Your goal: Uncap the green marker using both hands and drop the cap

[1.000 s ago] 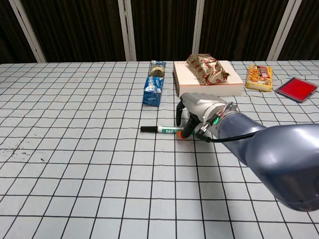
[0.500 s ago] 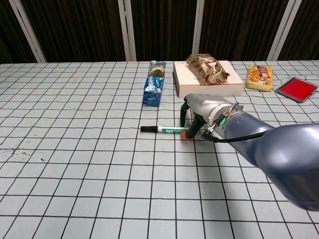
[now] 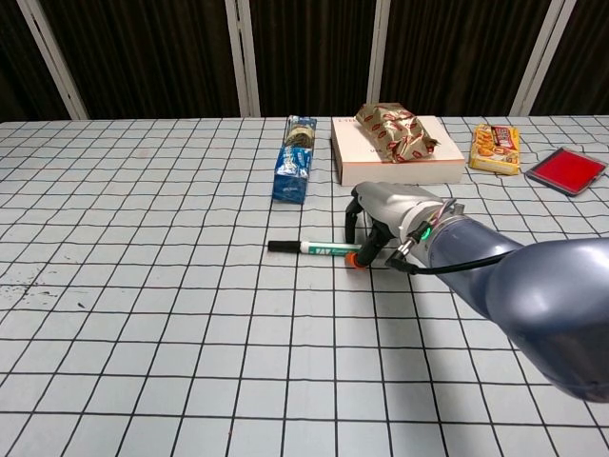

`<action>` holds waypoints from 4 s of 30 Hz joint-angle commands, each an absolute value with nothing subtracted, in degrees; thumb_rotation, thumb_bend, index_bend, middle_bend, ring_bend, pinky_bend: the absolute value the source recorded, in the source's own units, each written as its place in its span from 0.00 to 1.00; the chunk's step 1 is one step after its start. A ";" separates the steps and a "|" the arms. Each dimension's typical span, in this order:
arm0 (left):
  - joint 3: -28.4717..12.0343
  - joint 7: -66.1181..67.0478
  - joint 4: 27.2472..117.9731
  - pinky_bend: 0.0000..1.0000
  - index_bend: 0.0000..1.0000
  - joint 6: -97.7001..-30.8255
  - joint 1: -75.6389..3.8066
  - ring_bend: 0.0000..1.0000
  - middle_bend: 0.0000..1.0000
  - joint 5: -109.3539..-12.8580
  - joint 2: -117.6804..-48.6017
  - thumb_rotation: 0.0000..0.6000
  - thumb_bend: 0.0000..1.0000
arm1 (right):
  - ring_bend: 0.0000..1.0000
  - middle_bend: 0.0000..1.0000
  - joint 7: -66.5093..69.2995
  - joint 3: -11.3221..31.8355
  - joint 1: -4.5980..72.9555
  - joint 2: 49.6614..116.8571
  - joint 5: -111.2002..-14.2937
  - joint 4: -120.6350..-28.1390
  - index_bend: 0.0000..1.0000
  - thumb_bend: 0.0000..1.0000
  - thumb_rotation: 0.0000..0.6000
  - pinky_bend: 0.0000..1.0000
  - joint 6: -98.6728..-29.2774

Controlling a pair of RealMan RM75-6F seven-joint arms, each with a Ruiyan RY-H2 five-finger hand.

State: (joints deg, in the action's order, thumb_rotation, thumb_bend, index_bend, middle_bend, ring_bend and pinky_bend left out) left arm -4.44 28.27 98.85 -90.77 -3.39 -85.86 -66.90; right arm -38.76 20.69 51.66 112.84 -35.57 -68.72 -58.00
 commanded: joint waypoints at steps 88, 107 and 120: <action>-7.43 26.40 86.38 0.00 0.43 -86.80 -21.29 0.00 0.16 -103.02 -101.23 1.00 0.33 | 0.16 0.08 -45.74 19.06 49.22 95.69 -40.51 -119.45 0.64 0.47 1.00 0.06 -80.34; -7.51 26.12 83.04 0.00 0.51 -87.09 -23.62 0.00 0.20 -103.65 -105.32 1.00 0.39 | 0.16 0.08 -43.39 18.11 48.73 94.07 -41.07 -119.90 0.64 0.47 1.00 0.07 -79.92; -7.53 26.06 82.29 0.00 0.54 -88.15 -24.07 0.00 0.21 -103.72 -105.92 1.00 0.40 | 0.16 0.08 -41.94 17.71 48.43 93.33 -41.50 -120.04 0.64 0.47 1.00 0.07 -79.59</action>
State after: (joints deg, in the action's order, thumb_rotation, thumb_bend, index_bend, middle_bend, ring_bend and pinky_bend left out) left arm -7.54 26.07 82.30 -88.14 -24.06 -103.71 -105.92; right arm -41.94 17.71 48.44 93.34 -41.50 -120.04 -79.58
